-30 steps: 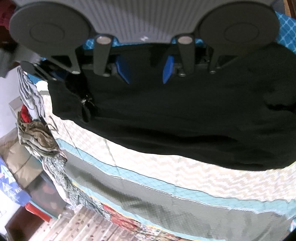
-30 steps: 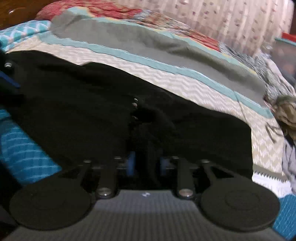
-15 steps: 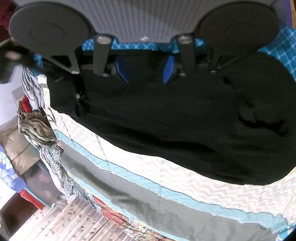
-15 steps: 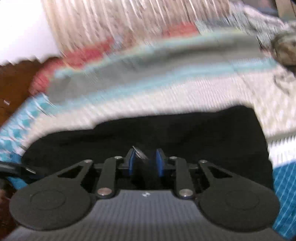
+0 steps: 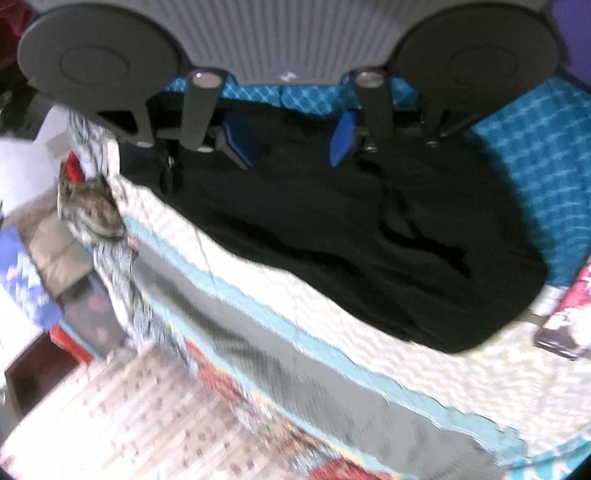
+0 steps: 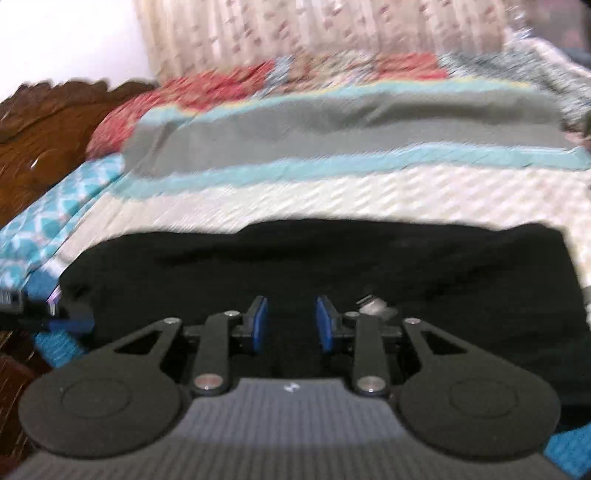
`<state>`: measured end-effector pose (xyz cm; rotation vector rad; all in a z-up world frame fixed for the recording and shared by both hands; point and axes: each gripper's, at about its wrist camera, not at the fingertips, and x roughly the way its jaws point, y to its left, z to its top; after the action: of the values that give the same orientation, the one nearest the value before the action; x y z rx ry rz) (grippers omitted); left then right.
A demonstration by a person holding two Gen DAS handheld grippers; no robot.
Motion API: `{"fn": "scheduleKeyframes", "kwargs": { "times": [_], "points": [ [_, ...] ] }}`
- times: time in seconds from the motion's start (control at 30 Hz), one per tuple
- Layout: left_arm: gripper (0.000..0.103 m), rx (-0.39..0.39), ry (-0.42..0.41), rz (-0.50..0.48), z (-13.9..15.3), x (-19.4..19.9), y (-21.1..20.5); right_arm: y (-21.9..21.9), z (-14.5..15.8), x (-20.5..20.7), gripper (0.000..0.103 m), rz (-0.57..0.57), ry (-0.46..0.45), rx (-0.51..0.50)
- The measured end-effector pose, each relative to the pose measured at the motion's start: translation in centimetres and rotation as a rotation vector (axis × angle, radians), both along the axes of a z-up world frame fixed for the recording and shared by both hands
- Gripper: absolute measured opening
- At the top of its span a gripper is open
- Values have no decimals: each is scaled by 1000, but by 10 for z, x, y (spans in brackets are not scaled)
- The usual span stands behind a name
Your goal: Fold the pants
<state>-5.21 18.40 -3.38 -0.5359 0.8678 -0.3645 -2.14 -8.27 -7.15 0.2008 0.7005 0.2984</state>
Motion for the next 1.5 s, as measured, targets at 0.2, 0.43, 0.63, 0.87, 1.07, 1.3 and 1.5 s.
{"fn": "scheduleKeyframes", "kwargs": {
  "times": [0.2, 0.43, 0.63, 0.87, 1.07, 1.3, 1.5],
  "points": [
    [54, -84, 14, 188, -9, -6, 59, 31, -7, -5, 33, 97, 76, -30],
    [60, -204, 52, 258, -36, 18, 93, 25, -13, -3, 33, 62, 121, -30],
    [61, -218, 75, 245, -59, 44, 99, 30, -14, -5, 33, 47, 133, -45],
    [63, -278, 54, 266, -55, 27, 116, 40, -14, -5, 33, 75, 137, -75],
    [71, -269, 45, 322, -56, 15, 129, 39, -19, -3, 33, 82, 158, -79],
    [73, -236, 69, 302, -70, 40, 121, 37, -20, -4, 33, 77, 168, -80],
    [51, -137, 36, 296, -74, 61, 102, 37, -19, -6, 33, 75, 167, -92]
  ]
}}
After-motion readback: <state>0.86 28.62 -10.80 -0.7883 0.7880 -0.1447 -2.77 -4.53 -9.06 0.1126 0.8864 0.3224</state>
